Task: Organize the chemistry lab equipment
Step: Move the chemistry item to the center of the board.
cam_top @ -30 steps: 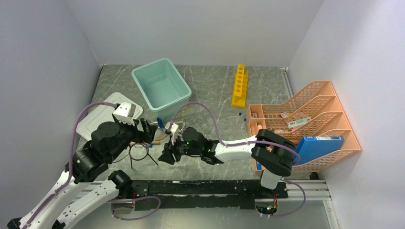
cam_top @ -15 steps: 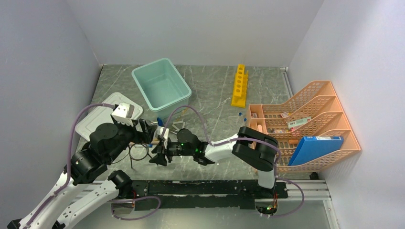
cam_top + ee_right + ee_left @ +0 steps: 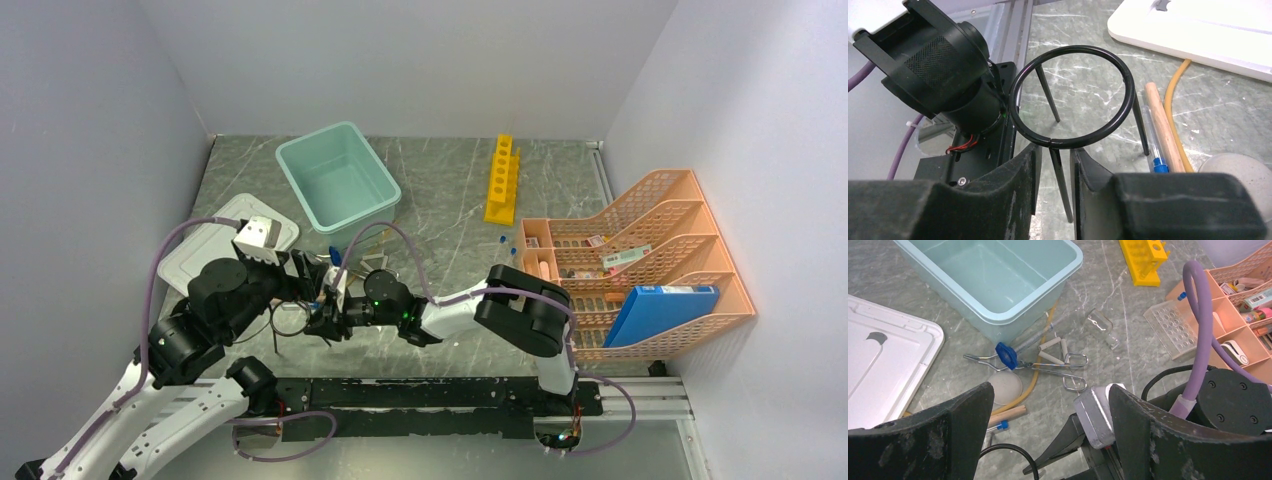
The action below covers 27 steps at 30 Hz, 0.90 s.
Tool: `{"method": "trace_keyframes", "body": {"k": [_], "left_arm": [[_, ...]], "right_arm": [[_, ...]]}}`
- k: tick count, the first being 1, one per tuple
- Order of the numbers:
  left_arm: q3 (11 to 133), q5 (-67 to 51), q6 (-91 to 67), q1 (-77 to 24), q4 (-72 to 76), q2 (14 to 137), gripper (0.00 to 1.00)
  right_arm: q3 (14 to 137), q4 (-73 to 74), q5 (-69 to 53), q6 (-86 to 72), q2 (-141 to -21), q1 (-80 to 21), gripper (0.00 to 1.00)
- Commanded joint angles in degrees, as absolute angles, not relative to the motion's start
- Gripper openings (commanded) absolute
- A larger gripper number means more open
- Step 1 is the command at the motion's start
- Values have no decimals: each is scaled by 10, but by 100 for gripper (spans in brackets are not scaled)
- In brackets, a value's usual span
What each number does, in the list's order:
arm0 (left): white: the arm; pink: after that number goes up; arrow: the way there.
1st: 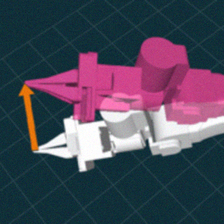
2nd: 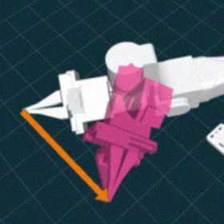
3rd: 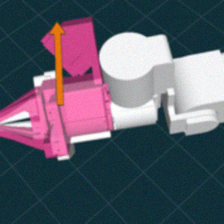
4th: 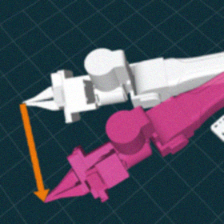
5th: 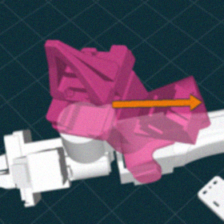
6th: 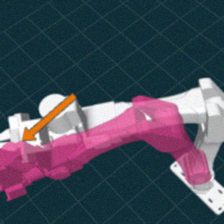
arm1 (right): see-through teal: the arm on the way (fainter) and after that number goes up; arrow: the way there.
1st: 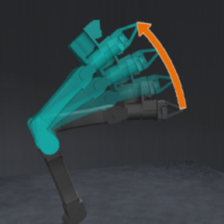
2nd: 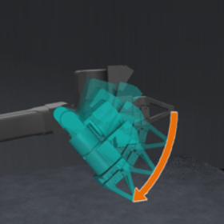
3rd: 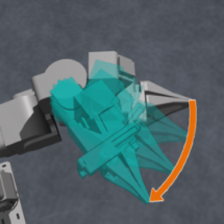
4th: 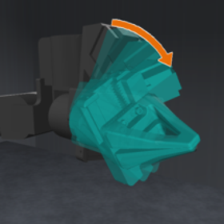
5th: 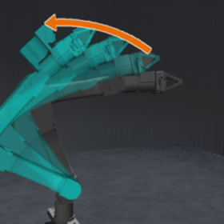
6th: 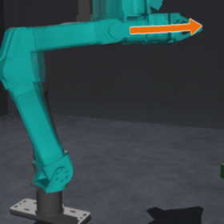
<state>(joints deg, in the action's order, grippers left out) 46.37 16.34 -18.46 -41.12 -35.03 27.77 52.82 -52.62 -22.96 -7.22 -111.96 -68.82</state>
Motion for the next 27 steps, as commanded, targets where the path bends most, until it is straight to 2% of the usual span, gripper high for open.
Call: {"method": "trace_keyframes", "body": {"k": [1, 6, 13, 27], "left_arm": [[461, 170, -184, -410, -342, 273, 89], [461, 166, -184, -410, -341, 278, 89], [461, 164, -183, -410, -340, 283, 89], [462, 165, -187, -409, -340, 290, 89]], "right_arm": [[522, -558, -222, -55, -1115, -692, 26], [489, -566, -219, -50, -1095, -691, 0], [412, -582, -184, -36, -1033, -690, 0], [257, -461, -40, 40, -800, -691, 0]]}}
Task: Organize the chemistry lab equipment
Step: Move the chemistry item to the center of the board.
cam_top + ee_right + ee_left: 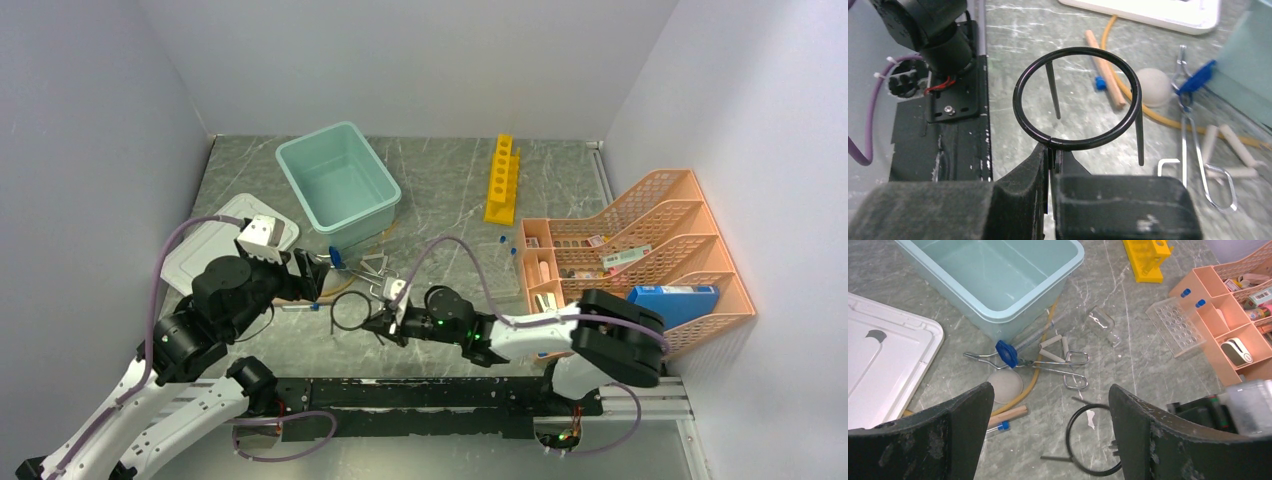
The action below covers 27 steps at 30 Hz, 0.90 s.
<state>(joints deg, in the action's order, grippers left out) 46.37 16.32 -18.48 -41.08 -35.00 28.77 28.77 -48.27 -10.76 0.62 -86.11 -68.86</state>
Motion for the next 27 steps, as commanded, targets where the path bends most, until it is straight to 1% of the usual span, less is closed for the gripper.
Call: {"method": "trace_keyframes", "body": {"k": [1, 7, 16, 20, 23, 27], "left_arm": [[462, 166, -187, -409, -340, 292, 89], [463, 164, -192, -407, -338, 303, 88], [466, 191, -256, -408, -359, 348, 88], [475, 239, -320, -407, -412, 368, 87], [480, 295, -403, -407, -475, 379, 86], [469, 315, -506, -408, -519, 380, 85]], "right_arm": [[244, -456, -27, 40, -780, -691, 0], [179, -431, 49, 23, -688, -690, 0], [135, -427, 149, -34, -634, -684, 0], [130, -421, 180, -55, -631, -680, 0], [129, -420, 206, -71, -633, -679, 0], [127, -429, 215, -84, -642, -678, 0]]}}
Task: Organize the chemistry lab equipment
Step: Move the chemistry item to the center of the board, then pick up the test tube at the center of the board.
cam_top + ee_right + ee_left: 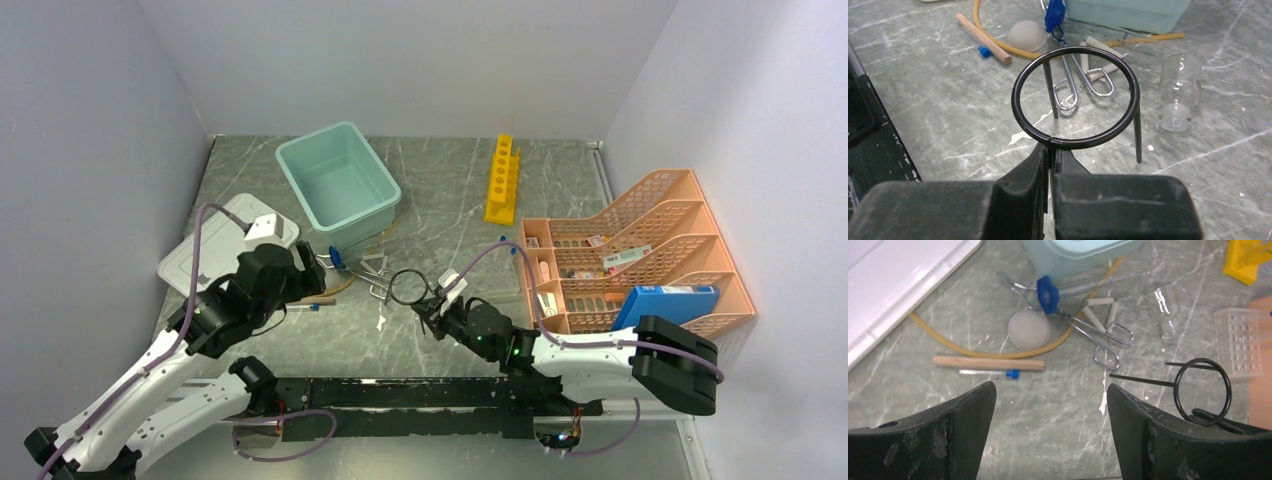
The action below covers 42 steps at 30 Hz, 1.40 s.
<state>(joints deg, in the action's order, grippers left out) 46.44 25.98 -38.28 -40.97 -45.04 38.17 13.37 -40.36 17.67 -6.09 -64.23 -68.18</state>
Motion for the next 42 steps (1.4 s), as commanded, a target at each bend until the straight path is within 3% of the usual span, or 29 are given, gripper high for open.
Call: {"method": "trace_keyframes", "body": {"k": [1, 4, 9, 13, 20, 29, 42], "left_arm": [[465, 319, -527, -407, -526, 378, 85], [450, 328, -591, -407, -553, 375, 86], [426, 345, -702, -407, -601, 389, 85], [404, 322, -756, -408, -605, 419, 84], [360, 282, -816, -407, -573, 465, 81], [333, 266, -842, -397, -523, 505, 75], [327, 204, -748, -261, -432, 576, 65]], "right_arm": [[127, -430, 213, -85, -645, -677, 0], [131, -425, 208, -88, -649, -677, 3], [127, -415, 206, -89, -628, -677, 40], [128, -397, 205, -95, -600, -677, 54], [150, -340, 180, -98, -556, -677, 61], [171, -294, 155, -106, -496, -678, 62], [194, -235, 144, -87, -430, -677, 64]]}}
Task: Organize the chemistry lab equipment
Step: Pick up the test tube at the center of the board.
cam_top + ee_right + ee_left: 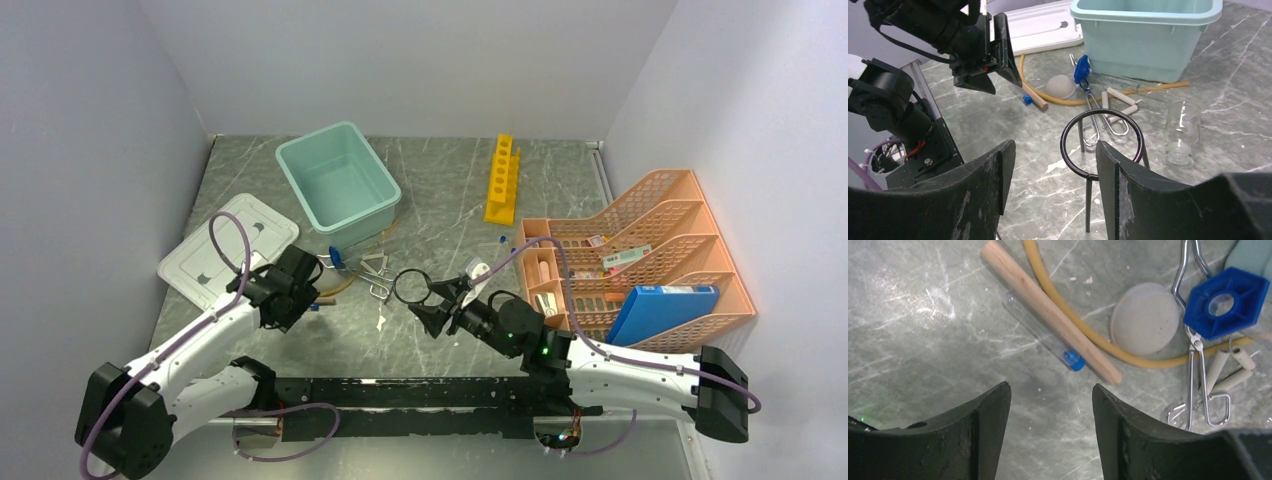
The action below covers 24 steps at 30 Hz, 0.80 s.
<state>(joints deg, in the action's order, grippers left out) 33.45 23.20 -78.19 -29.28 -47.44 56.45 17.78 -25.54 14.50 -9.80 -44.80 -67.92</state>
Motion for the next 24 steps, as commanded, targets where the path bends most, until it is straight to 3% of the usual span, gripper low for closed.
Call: {"method": "trace_keyframes", "body": {"k": [1, 24], "left_arm": [[325, 199, -742, -253, -428, 579, 64], [300, 169, -686, -177, -377, 632, 49]], "right_arm": [[195, -231, 144, -86, -426, -678, 64], [190, -216, 159, -78, -402, -678, 65]]}}
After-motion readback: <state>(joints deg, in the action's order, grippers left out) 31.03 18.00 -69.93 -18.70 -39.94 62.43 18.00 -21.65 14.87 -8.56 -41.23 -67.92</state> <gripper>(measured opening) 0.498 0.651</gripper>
